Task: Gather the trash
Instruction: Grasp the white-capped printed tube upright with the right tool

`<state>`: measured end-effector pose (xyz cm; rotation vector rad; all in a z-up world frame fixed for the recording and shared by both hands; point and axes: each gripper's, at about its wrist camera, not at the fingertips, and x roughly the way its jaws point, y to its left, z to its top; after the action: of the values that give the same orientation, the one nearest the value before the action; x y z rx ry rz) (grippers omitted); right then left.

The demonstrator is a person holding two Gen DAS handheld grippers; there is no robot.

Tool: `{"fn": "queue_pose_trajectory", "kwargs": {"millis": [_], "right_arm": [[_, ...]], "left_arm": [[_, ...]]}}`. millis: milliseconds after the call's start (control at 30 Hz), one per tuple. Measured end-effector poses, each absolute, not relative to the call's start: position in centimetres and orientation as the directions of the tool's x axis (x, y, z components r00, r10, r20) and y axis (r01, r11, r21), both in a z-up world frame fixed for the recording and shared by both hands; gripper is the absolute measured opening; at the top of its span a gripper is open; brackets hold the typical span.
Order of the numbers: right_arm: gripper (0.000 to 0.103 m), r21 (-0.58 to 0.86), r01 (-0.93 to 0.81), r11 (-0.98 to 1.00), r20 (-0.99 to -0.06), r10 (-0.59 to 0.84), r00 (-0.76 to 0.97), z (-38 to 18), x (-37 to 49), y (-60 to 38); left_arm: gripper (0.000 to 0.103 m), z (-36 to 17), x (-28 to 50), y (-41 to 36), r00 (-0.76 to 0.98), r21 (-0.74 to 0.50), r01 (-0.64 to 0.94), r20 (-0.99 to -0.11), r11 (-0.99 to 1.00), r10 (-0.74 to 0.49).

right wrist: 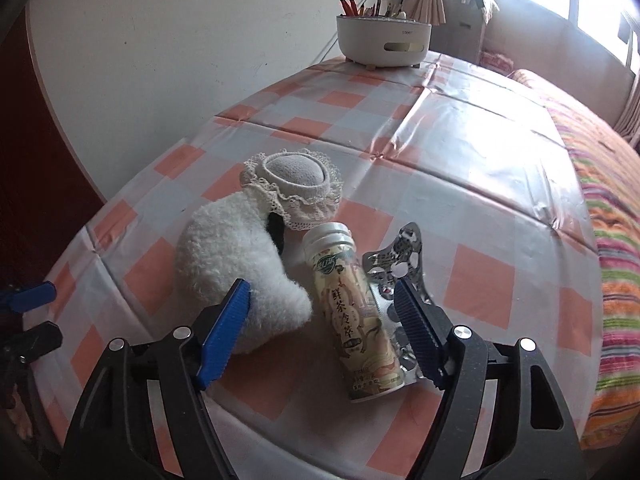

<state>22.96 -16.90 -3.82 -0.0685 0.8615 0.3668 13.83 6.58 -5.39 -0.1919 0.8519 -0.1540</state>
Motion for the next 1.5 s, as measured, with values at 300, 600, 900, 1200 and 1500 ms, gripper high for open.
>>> {"fn": "queue_pose_trajectory", "kwargs": {"millis": [300, 600, 900, 1200, 1500], "right_arm": [[0.072, 0.280, -0.452, 0.847, -0.713, 0.499, 0.493, -2.6, 20.8, -16.3], [0.058, 0.208, -0.357, 0.911, -0.751, 0.382, 0.538, -3.2, 21.6, -17.0], [0.046, 0.130, -0.372, 0.919, -0.782, 0.325, 0.531, -4.0, 21.3, -16.2], [0.046, 0.124, -0.389, 0.913, -0.780, 0.332, 0.531, -4.3, 21.5, -15.9], [0.031, 0.197, -0.381, 0.903, -0.773, 0.382, 0.506, -4.4, 20.8, -16.5]], "left_arm": [[0.076, -5.1, 13.2, 6.3, 0.649, -0.221, 0.069, -0.731, 0.973, -0.212], [0.076, -4.9, 13.0, 6.0, 0.647, -0.216, 0.073, -0.733, 0.974, -0.211], [0.076, -4.6, 12.7, 5.5, 0.647, -0.207, 0.086, -0.732, 0.974, -0.213], [0.076, -3.8, 11.6, 4.6, 0.659, -0.181, 0.109, -0.723, 0.977, -0.207], [0.076, -2.8, 10.8, 4.3, 0.680, -0.163, 0.117, -0.706, 0.980, -0.199]]}}
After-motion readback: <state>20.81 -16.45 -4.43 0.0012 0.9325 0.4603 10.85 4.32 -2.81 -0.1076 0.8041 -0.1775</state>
